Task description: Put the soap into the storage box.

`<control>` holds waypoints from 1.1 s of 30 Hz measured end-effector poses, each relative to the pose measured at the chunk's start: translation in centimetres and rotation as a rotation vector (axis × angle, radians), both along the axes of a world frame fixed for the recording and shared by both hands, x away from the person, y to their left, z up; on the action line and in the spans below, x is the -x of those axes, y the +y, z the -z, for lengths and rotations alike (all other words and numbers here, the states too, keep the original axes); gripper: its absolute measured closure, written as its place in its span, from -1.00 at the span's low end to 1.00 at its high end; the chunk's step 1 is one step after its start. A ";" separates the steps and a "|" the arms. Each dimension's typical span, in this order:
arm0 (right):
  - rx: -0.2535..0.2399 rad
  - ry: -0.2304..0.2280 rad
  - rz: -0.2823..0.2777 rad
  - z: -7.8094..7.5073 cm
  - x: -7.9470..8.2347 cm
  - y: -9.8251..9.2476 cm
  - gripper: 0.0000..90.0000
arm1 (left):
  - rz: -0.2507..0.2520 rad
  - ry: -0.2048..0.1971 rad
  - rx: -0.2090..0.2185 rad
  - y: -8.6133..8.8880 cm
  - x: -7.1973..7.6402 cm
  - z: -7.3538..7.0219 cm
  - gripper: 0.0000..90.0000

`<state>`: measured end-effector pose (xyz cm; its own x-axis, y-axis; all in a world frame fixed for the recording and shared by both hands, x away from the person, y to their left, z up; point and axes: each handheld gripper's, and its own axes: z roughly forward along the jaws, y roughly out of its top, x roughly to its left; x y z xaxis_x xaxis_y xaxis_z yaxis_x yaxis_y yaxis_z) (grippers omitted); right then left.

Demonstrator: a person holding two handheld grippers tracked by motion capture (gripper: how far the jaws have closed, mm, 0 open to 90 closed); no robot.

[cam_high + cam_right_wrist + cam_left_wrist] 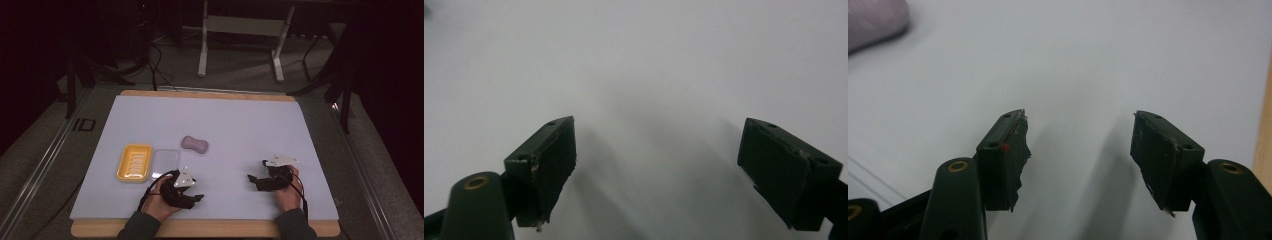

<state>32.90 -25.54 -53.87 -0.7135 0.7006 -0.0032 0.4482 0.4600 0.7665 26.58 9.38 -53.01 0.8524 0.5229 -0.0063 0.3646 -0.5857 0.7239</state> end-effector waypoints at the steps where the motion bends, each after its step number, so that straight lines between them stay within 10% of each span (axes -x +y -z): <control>1: -0.021 -0.016 0.002 -0.1 0.2 -0.2 -0.71 | -0.002 -0.023 -0.004 0.1 0.2 -0.5 -0.14; 10: -0.003 -0.093 0.052 -0.2 0.8 -0.1 -0.69 | -0.006 -0.049 0.003 0.7 0.2 -1.6 -0.12; 33: -0.018 -0.113 0.036 -0.2 1.0 -0.3 -0.67 | 0.028 -0.048 -0.028 2.7 -1.7 -3.1 -0.07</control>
<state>31.87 -25.79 -53.67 -0.6836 0.7266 -0.0689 0.3748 0.4304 0.8212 28.28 12.11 -49.87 0.8654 0.4986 0.0497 0.3131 -0.6155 0.7233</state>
